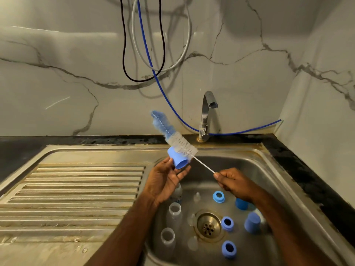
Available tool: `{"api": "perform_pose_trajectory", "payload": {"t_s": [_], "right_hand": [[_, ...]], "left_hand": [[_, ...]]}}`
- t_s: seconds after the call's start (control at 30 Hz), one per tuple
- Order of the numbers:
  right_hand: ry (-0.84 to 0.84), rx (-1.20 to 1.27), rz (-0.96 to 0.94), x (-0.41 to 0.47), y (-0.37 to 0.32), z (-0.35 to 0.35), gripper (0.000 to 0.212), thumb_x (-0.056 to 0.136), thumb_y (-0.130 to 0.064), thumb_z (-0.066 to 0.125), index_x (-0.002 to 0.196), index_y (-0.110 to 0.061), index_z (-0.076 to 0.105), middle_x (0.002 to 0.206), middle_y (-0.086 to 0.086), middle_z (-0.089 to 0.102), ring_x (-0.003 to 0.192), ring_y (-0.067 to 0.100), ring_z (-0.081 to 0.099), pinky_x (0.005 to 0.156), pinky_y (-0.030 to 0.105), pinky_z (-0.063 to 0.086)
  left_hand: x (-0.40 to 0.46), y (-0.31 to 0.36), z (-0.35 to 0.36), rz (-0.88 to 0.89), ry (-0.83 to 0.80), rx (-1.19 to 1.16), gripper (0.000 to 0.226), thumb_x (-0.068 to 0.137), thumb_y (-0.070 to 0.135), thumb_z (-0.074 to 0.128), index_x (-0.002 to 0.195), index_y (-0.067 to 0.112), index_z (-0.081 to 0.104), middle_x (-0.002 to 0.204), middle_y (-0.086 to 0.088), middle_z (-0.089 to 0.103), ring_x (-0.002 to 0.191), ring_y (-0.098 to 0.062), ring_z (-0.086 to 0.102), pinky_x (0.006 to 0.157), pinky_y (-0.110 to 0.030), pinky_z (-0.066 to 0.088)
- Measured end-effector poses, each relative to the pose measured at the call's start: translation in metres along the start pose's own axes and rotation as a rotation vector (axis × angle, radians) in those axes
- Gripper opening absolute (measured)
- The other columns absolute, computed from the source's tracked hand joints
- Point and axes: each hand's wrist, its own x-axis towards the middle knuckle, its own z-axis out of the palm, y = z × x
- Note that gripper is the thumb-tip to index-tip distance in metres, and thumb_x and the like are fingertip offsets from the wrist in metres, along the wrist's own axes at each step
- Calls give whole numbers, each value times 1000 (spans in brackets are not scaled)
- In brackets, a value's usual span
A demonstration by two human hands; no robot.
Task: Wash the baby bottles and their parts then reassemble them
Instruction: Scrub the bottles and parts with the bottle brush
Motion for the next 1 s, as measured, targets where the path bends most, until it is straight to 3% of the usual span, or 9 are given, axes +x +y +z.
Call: {"api": "perform_pose_trajectory", "payload": {"t_s": [0.1, 0.23, 0.3, 0.4, 0.5, 0.6, 0.7, 0.83, 1.0], "right_hand": [[52, -16, 38, -8, 11, -27, 45, 103, -25, 55, 58, -20, 59, 50, -5, 47, 51, 8, 41, 55, 22, 36], [175, -38, 142, -23, 15, -52, 37, 102, -26, 57, 69, -12, 67, 46, -8, 52, 41, -2, 42, 44, 10, 34], [146, -32, 249, -29, 15, -62, 33, 103, -26, 55, 80, -9, 71, 46, -7, 49, 37, 0, 39, 38, 14, 30], [103, 5, 323, -39, 14, -72, 30, 103, -21, 52, 87, -7, 73, 51, -2, 45, 39, 7, 33, 40, 18, 23], [114, 43, 340, -46, 15, -79, 28, 103, -19, 52, 88, -9, 73, 54, 0, 45, 41, 8, 31, 41, 18, 22], [124, 52, 341, -48, 17, -82, 26, 102, -20, 53, 90, -9, 74, 55, 0, 47, 41, 7, 33, 40, 18, 24], [125, 39, 339, -48, 19, -83, 26, 101, -21, 55, 90, -9, 74, 56, -1, 47, 41, 6, 34, 41, 20, 25], [123, 9, 333, -47, 20, -81, 26, 100, -23, 56, 88, -9, 75, 56, -1, 47, 44, 9, 34, 44, 22, 25], [91, -24, 343, -45, 18, -79, 26, 99, -23, 56, 89, -10, 76, 59, 1, 47, 47, 10, 34, 46, 22, 27]], "left_hand": [[5, 2, -11, 21, 72, 128, 44, 88, 4, 59, 132, 5, 56, 132, -23, 64, 121, -35, 64, 98, -47, 57], [9, -34, -11, 24, 121, 618, 45, 81, -8, 73, 123, 2, 60, 115, -24, 68, 98, -30, 71, 84, -44, 61], [9, -59, -7, 26, 44, 941, 49, 77, -1, 82, 121, 8, 63, 111, -15, 72, 97, -22, 72, 84, -36, 59], [8, -89, 1, 16, -178, 1317, 51, 69, 10, 91, 114, 16, 69, 105, 3, 73, 94, -5, 67, 81, -18, 53], [9, -121, 11, 37, -327, 1415, 48, 65, 3, 92, 107, 7, 70, 96, 0, 66, 81, -4, 58, 72, -15, 46], [10, -153, 18, -39, -463, 1518, 49, 66, -3, 89, 108, 6, 66, 97, -6, 62, 83, -15, 58, 75, -32, 51], [14, -183, 19, -120, -636, 1713, 52, 68, 6, 89, 113, 13, 64, 108, -2, 66, 90, -24, 64, 82, -41, 55], [19, -210, 17, -107, -757, 1875, 51, 69, 14, 89, 112, 24, 64, 102, 12, 62, 77, -2, 54, 69, -25, 46], [23, -223, 10, -144, -746, 1979, 52, 72, 19, 85, 114, 36, 60, 84, 21, 56, 73, 3, 56, 61, -21, 38]]}}
